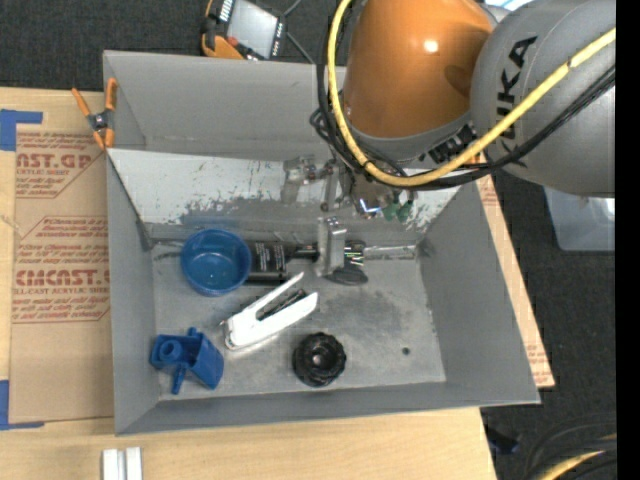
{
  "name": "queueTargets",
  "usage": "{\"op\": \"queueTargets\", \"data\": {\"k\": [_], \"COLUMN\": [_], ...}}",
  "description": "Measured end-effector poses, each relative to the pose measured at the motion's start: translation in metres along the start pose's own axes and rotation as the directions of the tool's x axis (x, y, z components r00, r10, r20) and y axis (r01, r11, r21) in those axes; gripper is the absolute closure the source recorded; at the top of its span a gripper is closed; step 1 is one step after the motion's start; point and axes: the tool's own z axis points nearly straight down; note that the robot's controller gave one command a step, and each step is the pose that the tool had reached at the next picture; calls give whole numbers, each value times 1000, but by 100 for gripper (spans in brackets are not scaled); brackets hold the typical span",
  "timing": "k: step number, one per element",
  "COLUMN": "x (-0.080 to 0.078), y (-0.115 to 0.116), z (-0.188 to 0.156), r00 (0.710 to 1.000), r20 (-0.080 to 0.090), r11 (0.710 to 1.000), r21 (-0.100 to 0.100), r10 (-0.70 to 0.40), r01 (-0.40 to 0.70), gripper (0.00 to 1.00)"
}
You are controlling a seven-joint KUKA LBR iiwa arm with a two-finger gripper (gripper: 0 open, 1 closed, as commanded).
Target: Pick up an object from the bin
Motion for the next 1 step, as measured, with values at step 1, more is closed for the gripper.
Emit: {"op": "queueTargets", "data": {"k": [1], "x": [-7], "y": [31], "z": [82], "r00": [991], "r20": [-3], "r11": [991], "r21": [-2], "r10": [135], "r01": [-135], "gripper": [0]}}
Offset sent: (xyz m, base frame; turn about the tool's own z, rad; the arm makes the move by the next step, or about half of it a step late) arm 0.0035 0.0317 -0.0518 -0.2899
